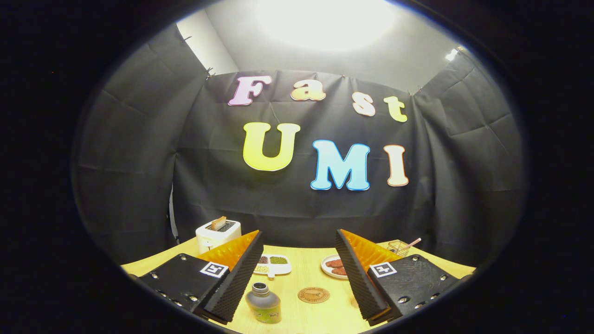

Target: Take the bottle from table, then pour the juice into the cup, finally place the bottle on the coaster

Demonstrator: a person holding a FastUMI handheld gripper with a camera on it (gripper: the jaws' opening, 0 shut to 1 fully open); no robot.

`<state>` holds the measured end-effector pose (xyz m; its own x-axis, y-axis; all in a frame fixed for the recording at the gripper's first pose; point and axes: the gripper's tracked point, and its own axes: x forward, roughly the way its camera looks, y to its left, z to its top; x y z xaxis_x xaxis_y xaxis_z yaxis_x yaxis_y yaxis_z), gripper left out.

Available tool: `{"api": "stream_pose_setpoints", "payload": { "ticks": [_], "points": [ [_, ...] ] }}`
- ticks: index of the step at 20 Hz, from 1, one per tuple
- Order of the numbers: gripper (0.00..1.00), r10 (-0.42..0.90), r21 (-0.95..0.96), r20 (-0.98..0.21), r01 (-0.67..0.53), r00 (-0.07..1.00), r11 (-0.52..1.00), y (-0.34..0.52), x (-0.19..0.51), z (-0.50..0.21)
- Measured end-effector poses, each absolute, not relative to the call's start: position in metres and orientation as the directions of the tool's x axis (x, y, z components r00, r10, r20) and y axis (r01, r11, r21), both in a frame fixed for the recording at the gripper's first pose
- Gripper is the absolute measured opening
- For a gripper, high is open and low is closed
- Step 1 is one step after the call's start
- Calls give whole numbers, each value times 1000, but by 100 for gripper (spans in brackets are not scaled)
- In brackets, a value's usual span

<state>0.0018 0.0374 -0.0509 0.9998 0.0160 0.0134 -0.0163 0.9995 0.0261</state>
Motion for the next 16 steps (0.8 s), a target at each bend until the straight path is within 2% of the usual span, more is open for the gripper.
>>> {"api": "stream_pose_setpoints", "payload": {
  "ticks": [16],
  "points": [
    [96,83,7,-46,-83,995,997,91,21,-162]
  ]
}}
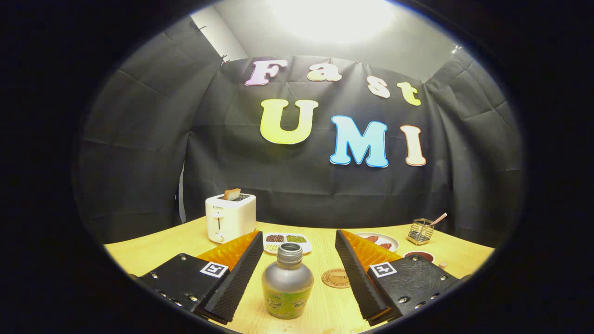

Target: Take the bottle from table, then pour the juice into the cup, finally place the bottle on the coaster

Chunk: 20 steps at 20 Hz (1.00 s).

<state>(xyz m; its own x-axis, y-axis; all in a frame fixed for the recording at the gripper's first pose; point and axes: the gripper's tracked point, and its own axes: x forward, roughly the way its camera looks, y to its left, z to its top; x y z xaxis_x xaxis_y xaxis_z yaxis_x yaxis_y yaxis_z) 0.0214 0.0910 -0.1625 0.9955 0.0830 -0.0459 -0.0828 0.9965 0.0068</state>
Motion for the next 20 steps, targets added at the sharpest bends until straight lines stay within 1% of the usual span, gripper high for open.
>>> {"api": "stream_pose_setpoints", "payload": {
  "ticks": [7,17,20],
  "points": [
    [96,107,18,-77,-106,991,994,104,27,-204],
    [95,122,36,-107,-119,987,992,106,35,-229],
    [84,125,39,-124,-121,984,992,108,35,-233]
  ]
}}
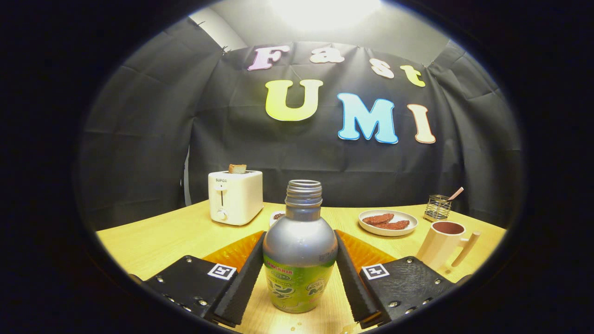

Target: Take the bottle from table, then pour the juice into the cup, finally place the bottle on the coaster

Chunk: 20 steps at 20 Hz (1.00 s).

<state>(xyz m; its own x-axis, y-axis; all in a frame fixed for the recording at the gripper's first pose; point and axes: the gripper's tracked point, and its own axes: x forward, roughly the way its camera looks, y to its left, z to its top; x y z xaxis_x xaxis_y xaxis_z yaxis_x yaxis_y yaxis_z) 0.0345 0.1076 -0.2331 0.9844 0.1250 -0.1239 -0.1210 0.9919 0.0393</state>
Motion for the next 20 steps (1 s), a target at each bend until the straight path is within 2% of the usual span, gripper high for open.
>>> {"api": "stream_pose_setpoints", "payload": {
  "ticks": [5,14,20],
  "points": [
    [84,135,79,-131,-125,982,989,108,35,-239],
    [76,60,49,-141,-54,988,997,82,34,-233],
    [75,50,212,-123,-23,991,977,50,39,-215]
  ]
}}
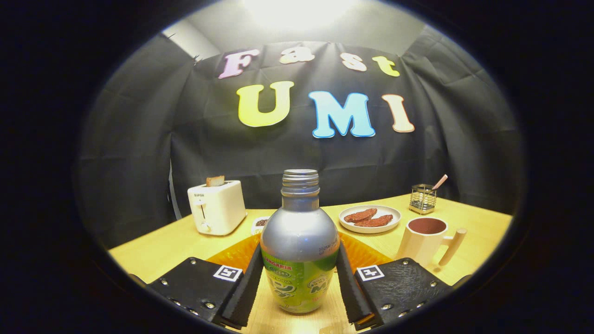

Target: Take the bottle from table, then pour the juice into the cup, finally place the bottle on the coaster

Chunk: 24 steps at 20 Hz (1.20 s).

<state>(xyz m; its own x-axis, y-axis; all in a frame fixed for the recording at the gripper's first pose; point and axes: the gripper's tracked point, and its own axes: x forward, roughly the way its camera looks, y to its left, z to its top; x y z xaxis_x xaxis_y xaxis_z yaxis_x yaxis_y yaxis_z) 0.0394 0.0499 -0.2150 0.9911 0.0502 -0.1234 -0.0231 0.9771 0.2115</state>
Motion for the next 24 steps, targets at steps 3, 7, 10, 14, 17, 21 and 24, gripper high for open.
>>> {"api": "stream_pose_setpoints", "payload": {
  "ticks": [3,7,10,14,17,21,24],
  "points": [
    [75,75,342,-110,-33,991,939,39,45,-210],
    [75,74,469,-85,-25,994,883,20,50,-206],
    [75,76,532,-94,-15,993,847,12,56,-208],
    [75,100,626,-91,-21,991,780,5,64,-206],
    [75,98,706,-76,-16,992,708,-2,62,-205],
    [75,84,792,-53,-9,995,610,-16,66,-201],
    [75,81,851,-37,-11,996,524,-26,67,-201]
  ]
}}
